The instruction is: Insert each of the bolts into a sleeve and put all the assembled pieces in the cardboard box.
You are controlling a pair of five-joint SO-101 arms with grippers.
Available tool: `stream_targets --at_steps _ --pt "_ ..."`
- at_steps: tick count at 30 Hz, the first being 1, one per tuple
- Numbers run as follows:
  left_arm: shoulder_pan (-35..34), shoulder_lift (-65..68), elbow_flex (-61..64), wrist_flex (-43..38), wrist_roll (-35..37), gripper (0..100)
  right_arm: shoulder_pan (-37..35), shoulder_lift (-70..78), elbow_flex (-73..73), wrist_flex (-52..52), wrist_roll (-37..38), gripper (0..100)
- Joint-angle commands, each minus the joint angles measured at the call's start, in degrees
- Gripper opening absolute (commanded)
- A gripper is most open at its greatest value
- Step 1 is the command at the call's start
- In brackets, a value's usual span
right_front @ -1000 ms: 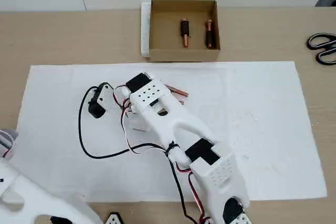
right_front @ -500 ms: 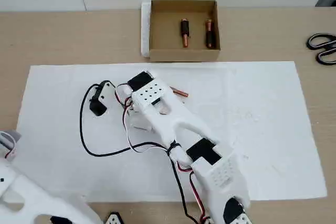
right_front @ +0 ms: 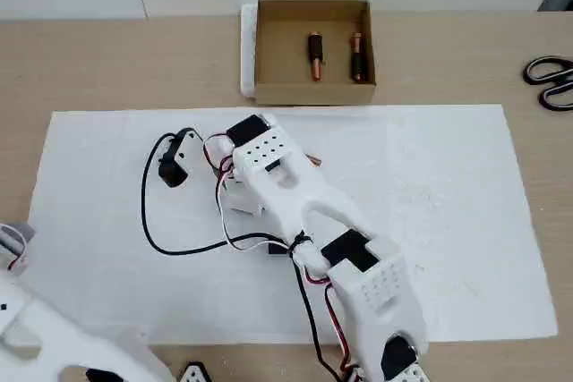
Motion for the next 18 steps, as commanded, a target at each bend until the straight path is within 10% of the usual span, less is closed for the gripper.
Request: stream_targets --at_steps 1,18 --pt "0.00 -0.44 -0.22 -0.88 -0.35 30 1.27 0.13 -0.70 0.31 -0.35 4.7" --pt "0.18 -0.44 -0.13 -0.88 -0.35 30 2.07 -5.23 -5.63 2.59 -6.33 0.8"
